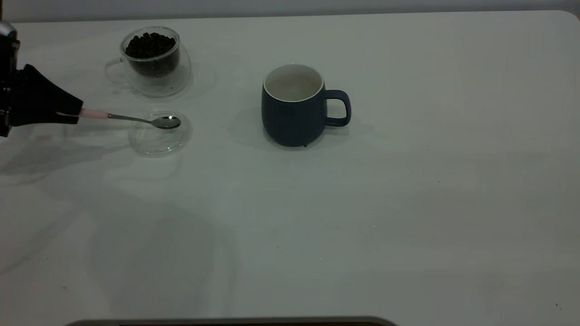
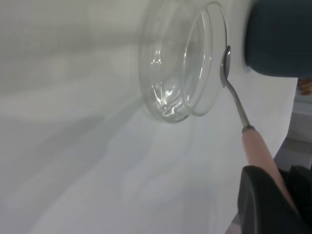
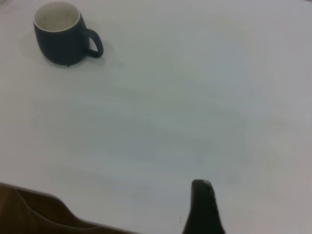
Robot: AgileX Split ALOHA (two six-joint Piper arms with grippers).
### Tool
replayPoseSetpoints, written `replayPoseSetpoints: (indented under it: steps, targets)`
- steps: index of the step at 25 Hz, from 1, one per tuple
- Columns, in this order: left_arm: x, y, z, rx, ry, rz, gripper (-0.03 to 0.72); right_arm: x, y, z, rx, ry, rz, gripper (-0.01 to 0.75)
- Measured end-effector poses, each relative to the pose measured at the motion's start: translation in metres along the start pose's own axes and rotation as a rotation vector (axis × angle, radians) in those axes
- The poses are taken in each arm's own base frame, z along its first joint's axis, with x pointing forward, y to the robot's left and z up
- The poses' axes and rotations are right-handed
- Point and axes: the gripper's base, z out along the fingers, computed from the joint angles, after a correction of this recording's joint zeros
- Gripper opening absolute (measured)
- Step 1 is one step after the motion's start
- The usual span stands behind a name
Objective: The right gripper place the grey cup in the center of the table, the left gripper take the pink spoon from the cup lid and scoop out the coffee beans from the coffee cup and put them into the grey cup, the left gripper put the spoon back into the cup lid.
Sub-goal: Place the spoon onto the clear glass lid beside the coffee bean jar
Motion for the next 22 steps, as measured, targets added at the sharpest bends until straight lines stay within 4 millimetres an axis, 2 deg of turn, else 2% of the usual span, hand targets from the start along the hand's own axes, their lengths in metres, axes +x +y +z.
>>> replayPoseSetpoints:
  steps: [8,17,22]
  targets:
    - [0.000,0.006,-0.006,-0.025,-0.028,-0.010,0.127,0.000,0.000,0.000,0.000,0.000,0.000,0.588]
    - [-0.007,0.000,0.013,-0.086,-0.023,0.002,0.127,0.000,0.000,0.000,0.000,0.000,0.000,0.588]
    - [-0.009,-0.003,0.018,-0.084,-0.033,0.001,0.127,0.000,0.000,0.000,0.000,0.000,0.000,0.588]
